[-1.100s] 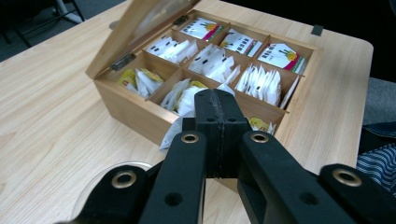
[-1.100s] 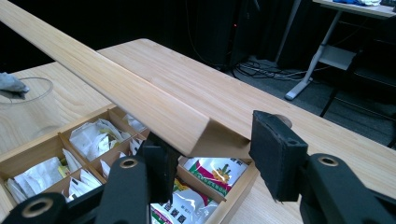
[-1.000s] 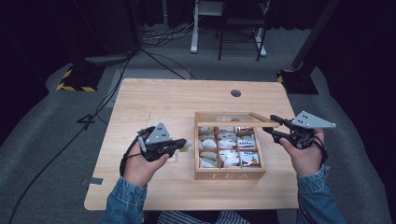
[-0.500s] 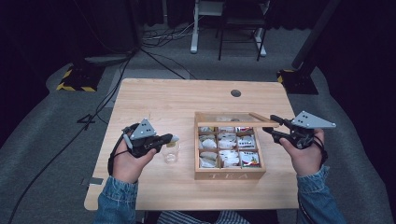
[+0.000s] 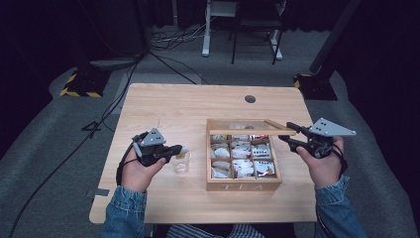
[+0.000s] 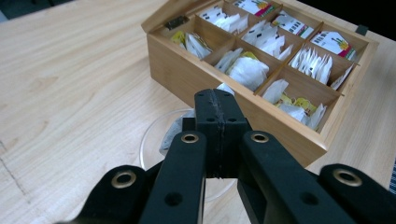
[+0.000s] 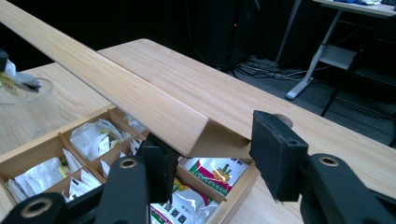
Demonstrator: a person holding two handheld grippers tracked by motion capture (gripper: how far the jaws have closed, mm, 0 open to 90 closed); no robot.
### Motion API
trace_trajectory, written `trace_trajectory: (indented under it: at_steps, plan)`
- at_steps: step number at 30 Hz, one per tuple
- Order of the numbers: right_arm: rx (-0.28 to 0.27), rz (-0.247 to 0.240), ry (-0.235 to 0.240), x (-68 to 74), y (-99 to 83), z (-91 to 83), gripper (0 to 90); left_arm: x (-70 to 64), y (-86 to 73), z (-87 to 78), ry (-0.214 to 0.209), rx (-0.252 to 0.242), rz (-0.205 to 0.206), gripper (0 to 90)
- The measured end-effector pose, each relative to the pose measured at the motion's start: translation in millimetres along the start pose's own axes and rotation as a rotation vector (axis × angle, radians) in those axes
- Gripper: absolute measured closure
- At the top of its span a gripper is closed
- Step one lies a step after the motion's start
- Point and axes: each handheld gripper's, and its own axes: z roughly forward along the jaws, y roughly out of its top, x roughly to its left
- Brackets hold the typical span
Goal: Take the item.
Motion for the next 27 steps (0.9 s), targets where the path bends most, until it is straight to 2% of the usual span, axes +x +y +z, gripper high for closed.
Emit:
trace_trajectory:
  at_steps: [1,5,27]
  plan:
    - [0.000,0.000,0.000,0.0,0.0,0.0,52.3,1.3,-0.6,0.8,0.004,0.006,0.009,89.7]
    - [0.001,0.000,0.000,0.1,0.0,0.0,52.3,3.1,-3.8,5.2,0.000,0.020,-0.011,89.7]
    - [0.002,-0.001,-0.001,0.2,-0.1,0.3,52.2,6.5,-11.5,21.8,0.015,0.103,-0.002,89.3]
